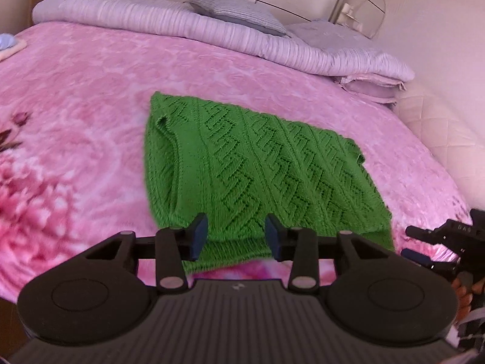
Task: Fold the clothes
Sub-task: 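Grasp the vest side edge with the right gripper while the left gripper grasps the other side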
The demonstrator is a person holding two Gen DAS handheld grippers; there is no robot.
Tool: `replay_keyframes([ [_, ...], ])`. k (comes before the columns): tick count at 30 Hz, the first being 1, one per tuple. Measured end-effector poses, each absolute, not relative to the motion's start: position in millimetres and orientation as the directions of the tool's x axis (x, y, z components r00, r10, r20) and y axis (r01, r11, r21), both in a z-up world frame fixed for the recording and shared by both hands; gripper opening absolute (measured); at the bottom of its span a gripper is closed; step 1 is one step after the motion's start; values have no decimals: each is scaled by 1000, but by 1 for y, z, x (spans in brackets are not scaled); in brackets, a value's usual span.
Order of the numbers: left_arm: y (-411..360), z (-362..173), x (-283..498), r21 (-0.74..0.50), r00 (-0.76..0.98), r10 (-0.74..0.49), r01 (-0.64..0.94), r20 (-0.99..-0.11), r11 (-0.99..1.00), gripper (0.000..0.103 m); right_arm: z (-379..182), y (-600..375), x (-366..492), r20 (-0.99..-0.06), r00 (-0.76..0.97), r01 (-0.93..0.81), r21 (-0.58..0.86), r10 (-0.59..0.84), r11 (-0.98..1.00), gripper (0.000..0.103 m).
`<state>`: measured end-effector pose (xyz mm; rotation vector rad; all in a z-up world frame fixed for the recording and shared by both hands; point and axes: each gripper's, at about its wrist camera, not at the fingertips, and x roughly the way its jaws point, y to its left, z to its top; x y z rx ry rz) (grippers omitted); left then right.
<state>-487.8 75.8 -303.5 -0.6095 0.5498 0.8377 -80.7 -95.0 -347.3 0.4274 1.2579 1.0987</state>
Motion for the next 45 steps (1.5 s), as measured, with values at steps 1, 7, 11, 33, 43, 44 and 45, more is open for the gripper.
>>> replay_keyframes([
  [1,78,-306,-485,-275,557,505,-803,-659,528,26,-349,-92,-79,-537,-87,-411,787,839,461,44],
  [7,94,-321,-469,-285,576,474,-784,-666,552,26,-354,-77,-73,-554,-49,-413,769,831,488,44],
  [11,102,-328,-470,-282,563,468,-791,-681,543,26,-340,-72,-72,-526,-2,-491,741,850,458,42],
  [33,110,-329,-474,-216,522,464,-797,-716,564,16,-325,-51,-104,-666,14,-713,516,745,475,12],
  [43,102,-332,-424,-288,674,346,-643,-652,710,17,-331,-26,-140,-616,-80,-801,507,784,317,13],
  [44,101,-343,-416,-248,640,340,-649,-689,719,18,-341,-24,-143,-651,-65,-810,477,757,340,11],
  [45,98,-349,-417,-232,637,352,-650,-686,723,16,-347,-27,-145,-642,-61,-817,473,765,331,11],
])
